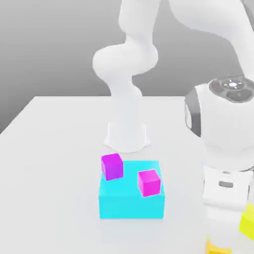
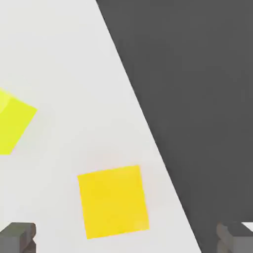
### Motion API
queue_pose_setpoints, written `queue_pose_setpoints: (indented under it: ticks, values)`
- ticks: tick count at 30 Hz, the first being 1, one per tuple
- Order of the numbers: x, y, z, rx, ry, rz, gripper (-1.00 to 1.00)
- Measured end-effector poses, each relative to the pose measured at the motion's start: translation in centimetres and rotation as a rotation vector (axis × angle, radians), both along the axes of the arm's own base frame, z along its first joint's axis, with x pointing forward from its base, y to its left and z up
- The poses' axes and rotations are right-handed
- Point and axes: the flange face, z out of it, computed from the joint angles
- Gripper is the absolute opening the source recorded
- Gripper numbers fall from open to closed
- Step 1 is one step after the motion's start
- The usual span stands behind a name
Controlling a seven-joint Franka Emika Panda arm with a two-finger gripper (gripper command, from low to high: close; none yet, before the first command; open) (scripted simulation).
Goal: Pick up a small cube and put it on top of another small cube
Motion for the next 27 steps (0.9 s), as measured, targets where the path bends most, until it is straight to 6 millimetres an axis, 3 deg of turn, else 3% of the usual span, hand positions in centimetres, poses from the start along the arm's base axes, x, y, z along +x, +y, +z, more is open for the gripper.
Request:
queue_pose_setpoints:
  ticks: [4, 8, 9, 15, 17, 20, 27]
  values:
    - [-0.6, 1.1, -1.9, -0.065, -0.011, 0.087, 0.00]
    - [-0.7, 1.3, -7.3, -0.078, -0.016, 0.106, 0.00]
    - [-0.7, 1.3, -8.2, -0.079, -0.016, 0.107, -1.00]
    - [-0.8, 1.3, -8.7, -0.080, -0.013, 0.107, -1.00]
    - [-0.7, 1.3, -6.9, -0.078, -0.015, 0.106, -1.00]
    - [-0.7, 1.4, -2.7, -0.077, -0.017, 0.115, -1.00]
    - [0.1, 2.0, 4.7, -0.008, -0.122, 0.351, -1.00]
